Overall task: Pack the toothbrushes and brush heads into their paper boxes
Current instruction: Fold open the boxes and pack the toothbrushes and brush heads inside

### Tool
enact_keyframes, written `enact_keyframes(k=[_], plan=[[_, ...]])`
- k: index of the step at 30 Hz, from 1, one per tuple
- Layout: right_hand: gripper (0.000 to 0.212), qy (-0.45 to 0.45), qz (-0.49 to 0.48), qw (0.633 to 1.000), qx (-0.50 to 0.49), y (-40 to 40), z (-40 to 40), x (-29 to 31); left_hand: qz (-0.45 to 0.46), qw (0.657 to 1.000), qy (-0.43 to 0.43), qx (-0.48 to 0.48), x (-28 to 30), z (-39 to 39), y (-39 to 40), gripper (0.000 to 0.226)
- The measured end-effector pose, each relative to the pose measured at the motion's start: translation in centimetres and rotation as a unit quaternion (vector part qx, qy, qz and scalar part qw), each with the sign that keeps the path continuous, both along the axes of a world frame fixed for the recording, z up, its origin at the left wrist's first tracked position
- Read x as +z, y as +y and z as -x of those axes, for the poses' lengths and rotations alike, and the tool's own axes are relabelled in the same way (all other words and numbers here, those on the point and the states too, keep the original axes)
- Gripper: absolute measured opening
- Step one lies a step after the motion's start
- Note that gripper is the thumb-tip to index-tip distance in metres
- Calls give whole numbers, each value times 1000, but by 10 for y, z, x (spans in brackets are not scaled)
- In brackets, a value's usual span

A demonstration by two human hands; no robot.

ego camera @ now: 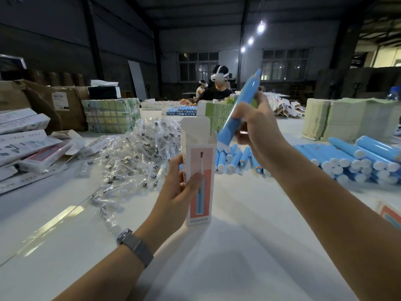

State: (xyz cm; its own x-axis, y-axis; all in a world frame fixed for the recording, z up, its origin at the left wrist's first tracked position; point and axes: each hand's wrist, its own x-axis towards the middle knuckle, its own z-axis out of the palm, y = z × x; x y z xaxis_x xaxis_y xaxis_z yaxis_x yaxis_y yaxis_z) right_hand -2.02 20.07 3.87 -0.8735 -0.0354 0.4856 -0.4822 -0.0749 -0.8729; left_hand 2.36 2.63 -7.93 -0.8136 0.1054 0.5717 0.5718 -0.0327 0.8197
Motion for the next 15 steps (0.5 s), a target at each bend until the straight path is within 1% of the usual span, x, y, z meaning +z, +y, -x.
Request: enact_keyframes(k=[2, 4, 6, 8, 10, 13, 15], plan=[[60, 41, 46, 998, 6, -6, -12, 9, 2, 1000, 4, -1, 0, 0, 1, 28], [62, 71, 90, 993, 10, -9, -20, 16, -1, 1000, 6, -5, 0, -1, 2, 26], [69, 116, 92, 989, 7, -12, -25, 17, 4, 1000, 11, -9, 1, -1, 3, 28], [79, 171, 28, 985, -19, -16, -28, 12, 2, 1000, 16, -3, 0, 0, 3, 27], [85, 210, -66, 974, -53, -19, -28, 6, -7, 1000, 18, 5, -1, 1, 3, 25], [86, 234, -198, 948, -88, -22, -26, 2, 7, 999, 28, 16, -2, 3, 3, 25], [82, 240, -249, 933, -102, -23, -24, -1, 10, 999, 33, 18, -3, 3, 3, 24]])
